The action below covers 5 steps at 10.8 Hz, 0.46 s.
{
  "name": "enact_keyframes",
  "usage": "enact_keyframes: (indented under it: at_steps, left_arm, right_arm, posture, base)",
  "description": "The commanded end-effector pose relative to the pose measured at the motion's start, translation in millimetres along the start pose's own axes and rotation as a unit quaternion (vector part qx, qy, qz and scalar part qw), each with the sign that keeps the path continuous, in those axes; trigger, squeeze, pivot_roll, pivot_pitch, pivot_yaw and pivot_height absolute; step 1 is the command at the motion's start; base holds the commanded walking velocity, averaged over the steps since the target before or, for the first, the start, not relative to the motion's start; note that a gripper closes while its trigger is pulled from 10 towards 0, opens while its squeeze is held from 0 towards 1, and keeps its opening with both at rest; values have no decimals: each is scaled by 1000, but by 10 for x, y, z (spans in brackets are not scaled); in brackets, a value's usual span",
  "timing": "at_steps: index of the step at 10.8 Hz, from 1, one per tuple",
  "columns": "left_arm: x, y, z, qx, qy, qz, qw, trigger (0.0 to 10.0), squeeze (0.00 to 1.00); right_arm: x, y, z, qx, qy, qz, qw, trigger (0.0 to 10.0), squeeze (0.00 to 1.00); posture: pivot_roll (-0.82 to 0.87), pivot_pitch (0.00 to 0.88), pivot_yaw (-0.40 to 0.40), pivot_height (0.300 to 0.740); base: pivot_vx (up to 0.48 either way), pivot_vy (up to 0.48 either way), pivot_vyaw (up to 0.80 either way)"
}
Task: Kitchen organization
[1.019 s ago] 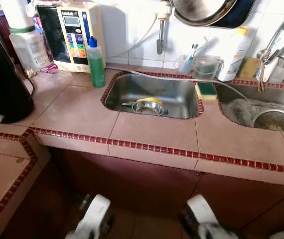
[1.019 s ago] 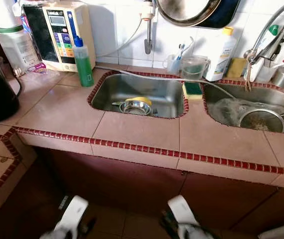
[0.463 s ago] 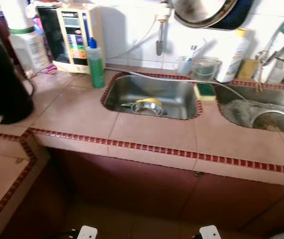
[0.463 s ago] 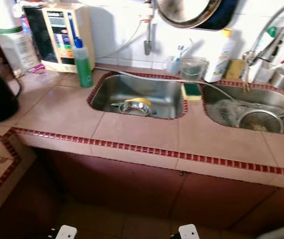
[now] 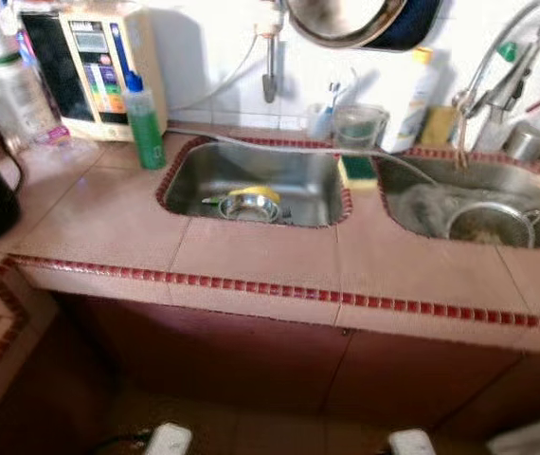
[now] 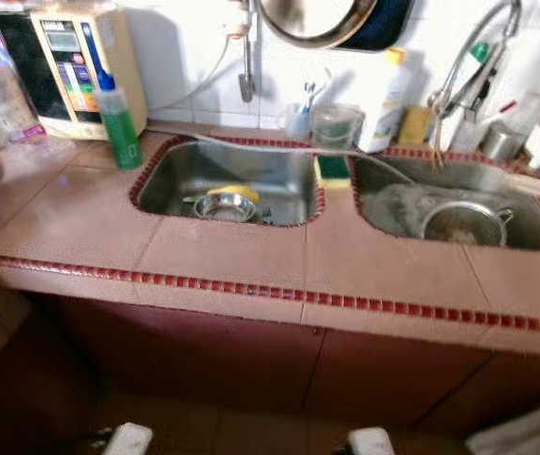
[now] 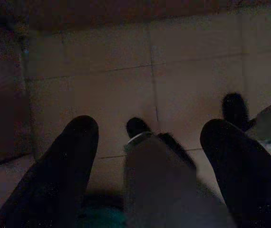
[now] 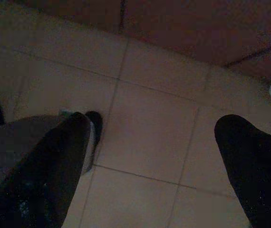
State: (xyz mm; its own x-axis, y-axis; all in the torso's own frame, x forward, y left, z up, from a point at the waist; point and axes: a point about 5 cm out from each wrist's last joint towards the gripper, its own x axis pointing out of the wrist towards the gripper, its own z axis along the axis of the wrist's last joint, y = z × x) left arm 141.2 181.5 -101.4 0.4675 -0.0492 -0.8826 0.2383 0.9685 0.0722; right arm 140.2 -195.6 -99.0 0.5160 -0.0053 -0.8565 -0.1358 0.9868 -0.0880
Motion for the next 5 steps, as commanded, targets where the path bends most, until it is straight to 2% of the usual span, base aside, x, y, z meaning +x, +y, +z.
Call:
enact_keyframes:
  at_steps: [1,5]
  left_arm:
    - [5,-53,-1,1,-1,-7,1000,10000,0]
    - [-2,-67,-55,10,10,-10,1000,10000,0]
  right_arm:
    - [-15,-64,-46,0,10,-8,1000,10000,0]
    - [-28,-48,-116,-2,22,-6,1000,10000,0]
  posture:
    - [-127,0,-4,740]
    - [-135,0,-4,740]
  base:
    - [0,-368,0]
    - [0,-366,0]
